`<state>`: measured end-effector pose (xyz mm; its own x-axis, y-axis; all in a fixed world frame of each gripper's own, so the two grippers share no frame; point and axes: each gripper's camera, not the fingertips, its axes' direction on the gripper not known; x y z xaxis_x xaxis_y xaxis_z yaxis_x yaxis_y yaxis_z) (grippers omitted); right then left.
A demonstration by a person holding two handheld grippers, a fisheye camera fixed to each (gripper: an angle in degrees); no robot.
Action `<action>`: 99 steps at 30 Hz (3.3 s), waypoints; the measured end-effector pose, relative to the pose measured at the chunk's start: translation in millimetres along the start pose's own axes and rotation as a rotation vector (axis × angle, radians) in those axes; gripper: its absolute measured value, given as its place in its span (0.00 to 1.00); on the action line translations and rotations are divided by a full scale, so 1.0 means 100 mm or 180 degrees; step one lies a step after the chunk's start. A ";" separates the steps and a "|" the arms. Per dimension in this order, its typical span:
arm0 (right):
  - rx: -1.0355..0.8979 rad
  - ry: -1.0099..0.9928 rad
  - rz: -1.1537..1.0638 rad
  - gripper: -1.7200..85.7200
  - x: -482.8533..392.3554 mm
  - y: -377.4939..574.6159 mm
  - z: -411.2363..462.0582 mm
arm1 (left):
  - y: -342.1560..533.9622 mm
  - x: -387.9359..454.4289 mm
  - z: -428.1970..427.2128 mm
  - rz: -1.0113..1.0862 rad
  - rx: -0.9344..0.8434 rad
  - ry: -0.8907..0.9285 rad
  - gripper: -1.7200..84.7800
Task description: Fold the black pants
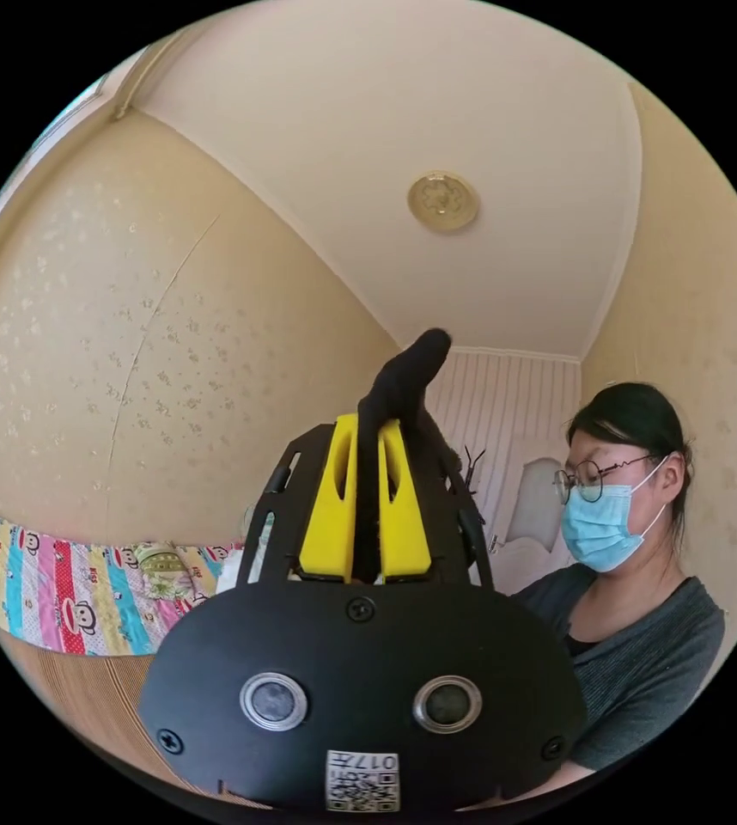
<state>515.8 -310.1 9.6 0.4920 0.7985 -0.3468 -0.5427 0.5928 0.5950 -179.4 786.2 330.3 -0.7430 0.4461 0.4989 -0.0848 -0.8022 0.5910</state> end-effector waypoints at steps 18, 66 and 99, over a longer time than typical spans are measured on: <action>-0.1986 0.2137 0.2031 0.06 4.17 1.70 1.99 | -0.80 -4.25 1.76 -0.1247 -0.1054 -0.1699 0.10; -0.4653 0.0999 0.5237 0.13 3.10 6.40 -3.28 | 3.43 -6.06 -2.16 -0.4120 -0.4058 -0.2090 0.09; -0.5544 -0.0845 0.2929 0.06 3.23 5.01 -3.69 | 3.12 -5.52 -0.50 -0.3023 -0.4869 -0.1064 0.06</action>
<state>152.1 283.5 -71.9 -0.2922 0.9333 -0.2085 -0.5257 -0.3389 -0.7802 171.1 269.8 206.8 0.0445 0.8109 0.5836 -0.9533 0.2091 -0.2179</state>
